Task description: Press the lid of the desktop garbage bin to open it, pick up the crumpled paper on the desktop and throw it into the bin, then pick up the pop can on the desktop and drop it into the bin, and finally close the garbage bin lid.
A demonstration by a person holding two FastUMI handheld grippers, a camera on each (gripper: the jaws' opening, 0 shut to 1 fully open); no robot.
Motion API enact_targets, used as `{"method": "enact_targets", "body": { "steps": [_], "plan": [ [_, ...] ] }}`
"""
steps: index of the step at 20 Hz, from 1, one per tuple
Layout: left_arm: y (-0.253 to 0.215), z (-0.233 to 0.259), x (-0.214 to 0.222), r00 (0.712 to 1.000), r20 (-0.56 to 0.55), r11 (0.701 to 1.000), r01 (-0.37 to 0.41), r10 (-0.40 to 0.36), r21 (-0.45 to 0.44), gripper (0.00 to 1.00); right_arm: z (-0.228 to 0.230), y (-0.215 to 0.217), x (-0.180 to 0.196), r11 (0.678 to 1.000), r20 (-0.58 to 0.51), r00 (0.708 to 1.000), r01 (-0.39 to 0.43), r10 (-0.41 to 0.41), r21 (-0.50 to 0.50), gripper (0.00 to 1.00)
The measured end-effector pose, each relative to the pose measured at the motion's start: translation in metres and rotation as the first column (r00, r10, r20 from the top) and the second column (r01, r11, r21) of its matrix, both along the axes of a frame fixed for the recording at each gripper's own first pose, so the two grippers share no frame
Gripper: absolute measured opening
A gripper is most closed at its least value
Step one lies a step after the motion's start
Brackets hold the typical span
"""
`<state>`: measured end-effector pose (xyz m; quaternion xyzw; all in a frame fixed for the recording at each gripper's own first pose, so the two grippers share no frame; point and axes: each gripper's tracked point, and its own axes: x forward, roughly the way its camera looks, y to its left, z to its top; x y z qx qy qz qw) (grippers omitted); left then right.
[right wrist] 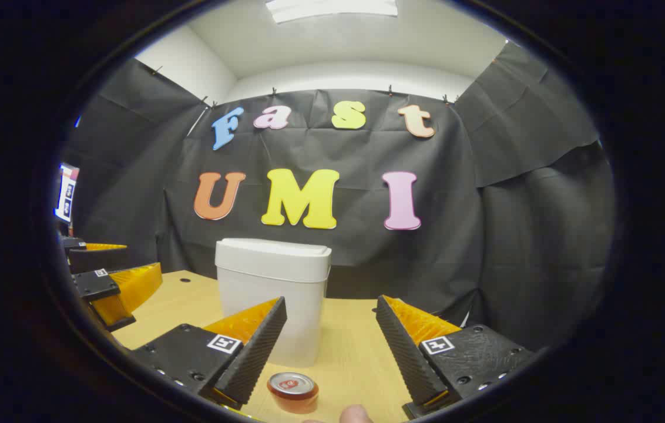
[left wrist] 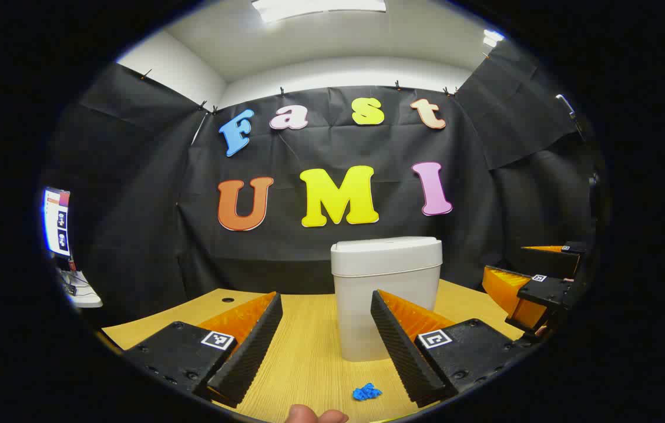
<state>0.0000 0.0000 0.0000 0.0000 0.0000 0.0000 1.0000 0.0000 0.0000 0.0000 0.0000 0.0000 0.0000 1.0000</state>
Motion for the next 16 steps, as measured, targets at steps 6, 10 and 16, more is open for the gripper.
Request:
{"method": "enact_targets", "body": {
  "steps": [6, 10, 16],
  "plan": [
    [0.001, -0.003, 0.001, 1.000, -0.007, 1.000, -0.005, 0.005, 0.000, 0.97, 0.007, 0.003, -0.003, 1.000, 0.027, 1.000, 0.000, 0.001, -0.014, 0.95],
    [0.003, -0.001, 0.001, 1.000, -0.002, 1.000, -0.007, 0.007, 0.006, 0.97, 0.005, 0.010, -0.002, 1.000, 0.022, 1.000, -0.014, 0.014, -0.010, 0.95],
    [0.006, -0.005, 0.001, 1.000, -0.014, 1.000, -0.026, 0.026, 0.003, 0.97, 0.004, 0.008, -0.002, 1.000, 0.016, 1.000, -0.017, 0.017, 0.000, 0.98]
  ]
}}
